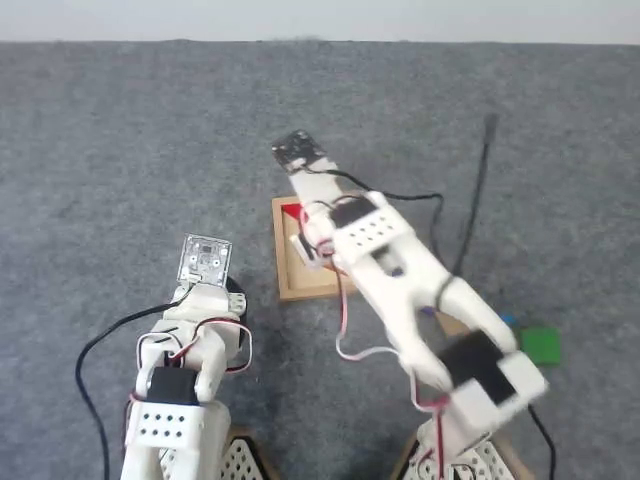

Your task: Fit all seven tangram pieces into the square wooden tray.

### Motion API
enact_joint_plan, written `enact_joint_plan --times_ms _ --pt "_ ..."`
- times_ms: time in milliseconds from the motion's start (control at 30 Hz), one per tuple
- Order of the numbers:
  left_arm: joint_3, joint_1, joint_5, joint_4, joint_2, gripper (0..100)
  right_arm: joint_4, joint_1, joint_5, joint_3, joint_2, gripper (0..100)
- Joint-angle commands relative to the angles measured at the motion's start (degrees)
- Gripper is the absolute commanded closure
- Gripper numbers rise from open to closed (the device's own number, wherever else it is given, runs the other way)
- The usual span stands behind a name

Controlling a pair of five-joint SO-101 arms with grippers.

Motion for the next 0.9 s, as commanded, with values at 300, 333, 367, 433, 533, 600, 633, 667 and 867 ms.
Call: enact_joint_plan --times_ms 300,333,367,433,533,600,633,667,867 --pt "-0.5 -0.3 0.4 0.1 -0.7 98 3.1 -1.9 1.7 -23.2 16.8 90.0" --pt "-0.5 -0.3 0.4 0.1 -0.7 98 3.1 -1.9 1.8 -24.1 17.3 89.9" --pt "-0.5 -0.3 0.4 0.1 -0.7 98 3.1 -1.9 2.0 -24.8 17.8 89.8" --pt "-0.5 -0.3 0.4 0.1 -0.7 98 3.0 -2.0 3.7 -25.5 18.7 89.7" --pt "-0.5 -0.3 0.4 0.1 -0.7 98 2.5 -2.7 5.2 -26.0 20.4 89.3" --pt "-0.5 -0.3 0.4 0.1 -0.7 98 2.6 -3.2 5.5 -27.1 21.6 85.7" --pt "-0.5 -0.3 0.4 0.1 -0.7 98 2.7 -3.3 5.5 -27.6 22.2 83.1" --pt "-0.5 -0.3 0.4 0.1 -0.7 98 2.9 -3.3 5.5 -28.3 22.7 80.5" --pt "-0.5 -0.3 0.4 0.1 -0.7 98 3.0 -3.4 5.5 -29.0 23.5 73.4"
